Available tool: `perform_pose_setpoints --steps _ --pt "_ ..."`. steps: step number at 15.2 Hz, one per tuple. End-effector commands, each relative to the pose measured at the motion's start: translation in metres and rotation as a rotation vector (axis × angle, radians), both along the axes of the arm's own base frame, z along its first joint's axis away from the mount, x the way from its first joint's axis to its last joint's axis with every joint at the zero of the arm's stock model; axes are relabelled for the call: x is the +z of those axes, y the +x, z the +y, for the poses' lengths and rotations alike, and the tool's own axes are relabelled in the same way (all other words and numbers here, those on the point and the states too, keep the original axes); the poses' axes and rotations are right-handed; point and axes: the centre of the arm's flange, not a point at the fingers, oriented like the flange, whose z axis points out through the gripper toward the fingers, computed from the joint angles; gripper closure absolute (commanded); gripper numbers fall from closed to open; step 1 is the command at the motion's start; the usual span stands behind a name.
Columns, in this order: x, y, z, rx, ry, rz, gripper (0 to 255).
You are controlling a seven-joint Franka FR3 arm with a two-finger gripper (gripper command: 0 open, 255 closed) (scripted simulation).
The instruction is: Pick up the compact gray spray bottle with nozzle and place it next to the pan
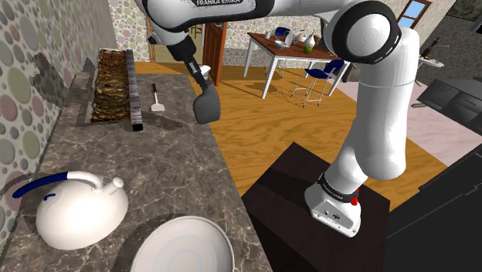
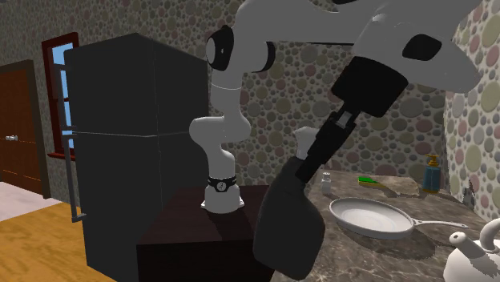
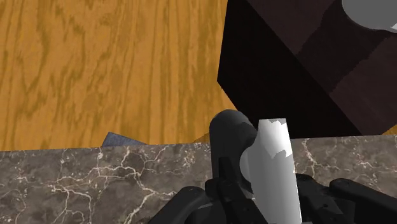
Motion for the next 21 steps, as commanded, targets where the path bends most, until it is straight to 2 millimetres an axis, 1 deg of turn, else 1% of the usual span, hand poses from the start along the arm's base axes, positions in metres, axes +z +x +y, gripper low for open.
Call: perform_pose_setpoints --steps 1,21 --pt "0.010 0.000 0.000 0.000 0.000 0.000 255" --pt "0.116 0.000 0.000 0.000 0.000 0.000 255"
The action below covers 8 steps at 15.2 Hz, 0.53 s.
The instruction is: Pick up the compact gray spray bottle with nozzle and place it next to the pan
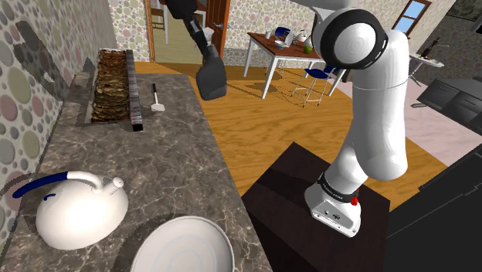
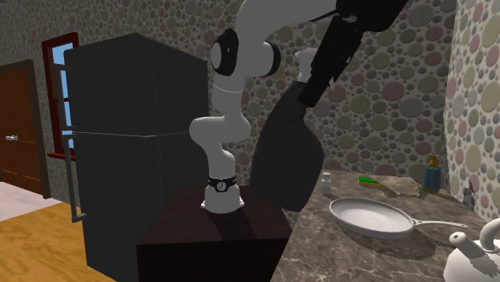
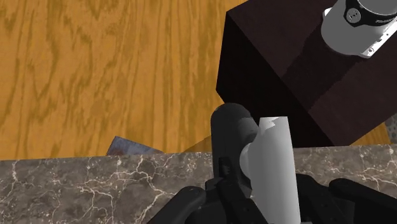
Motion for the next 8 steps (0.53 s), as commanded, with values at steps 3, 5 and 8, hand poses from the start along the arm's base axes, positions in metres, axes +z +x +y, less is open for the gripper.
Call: perform_pose_setpoints --steps 3,5,8 --pt "0.021 0.000 0.000 0.000 0.000 0.000 255" --pt "0.030 0.000 0.000 0.000 0.000 0.000 255" --pt "0.030 -0.035 0.019 0.000 0.000 0.000 255"
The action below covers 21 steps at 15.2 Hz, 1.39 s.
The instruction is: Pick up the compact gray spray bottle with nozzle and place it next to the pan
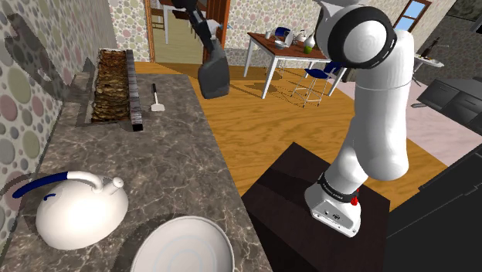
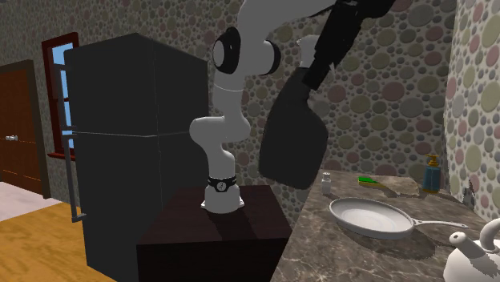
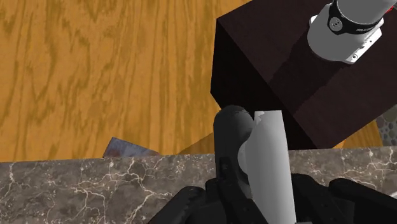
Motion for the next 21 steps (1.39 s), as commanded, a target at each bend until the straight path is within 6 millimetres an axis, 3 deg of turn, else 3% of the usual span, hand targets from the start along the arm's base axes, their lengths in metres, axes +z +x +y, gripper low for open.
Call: perform_pose_setpoints --steps 1,21 --pt "0.001 -0.022 0.011 -0.001 0.000 -0.001 255" --pt "0.002 -0.254 0.137 -0.001 0.000 -0.001 255"
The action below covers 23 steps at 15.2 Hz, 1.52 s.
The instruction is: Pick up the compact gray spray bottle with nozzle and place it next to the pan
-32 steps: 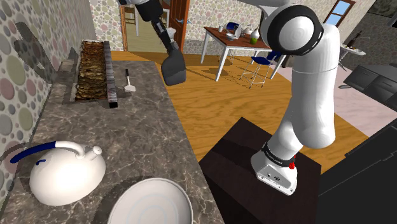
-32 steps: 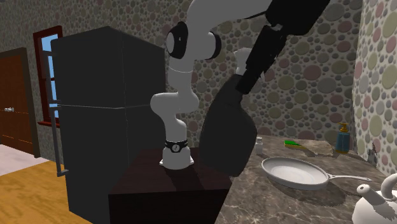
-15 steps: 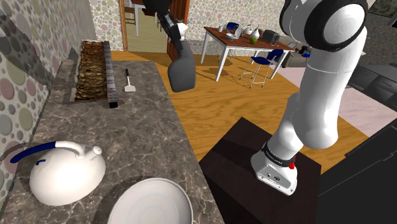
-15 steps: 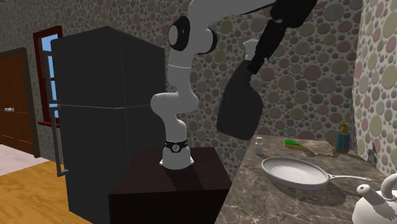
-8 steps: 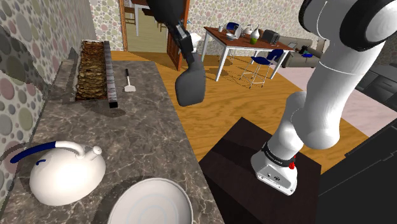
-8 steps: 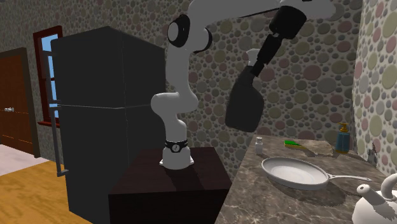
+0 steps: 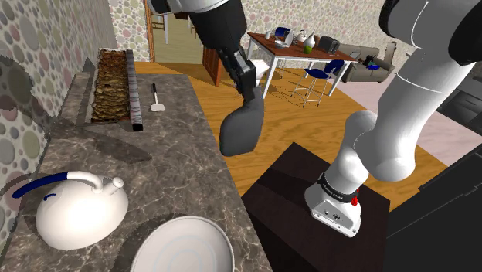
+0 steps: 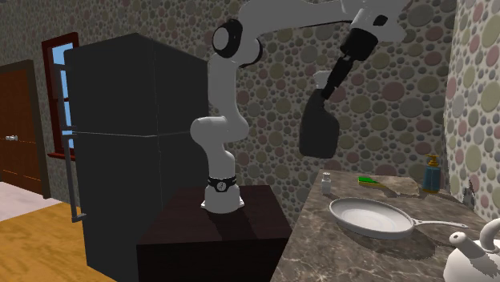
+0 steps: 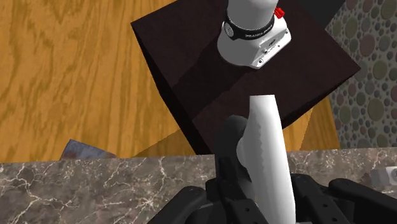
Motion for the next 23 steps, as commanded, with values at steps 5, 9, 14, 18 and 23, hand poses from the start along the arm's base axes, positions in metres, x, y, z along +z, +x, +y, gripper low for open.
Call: perform_pose_setpoints --steps 5,9,14,18,23 --pt "0.000 -0.073 0.037 -0.002 -0.001 0.000 255" --pt "0.000 -0.120 0.062 -0.002 -0.001 0.000 255" --pt "0.000 -0.178 0.094 -0.002 -0.001 0.000 255" --pt "0.000 -0.224 0.119 -0.002 -0.001 0.000 255" --pt "-0.005 -0.274 0.145 -0.002 -0.001 0.000 255"
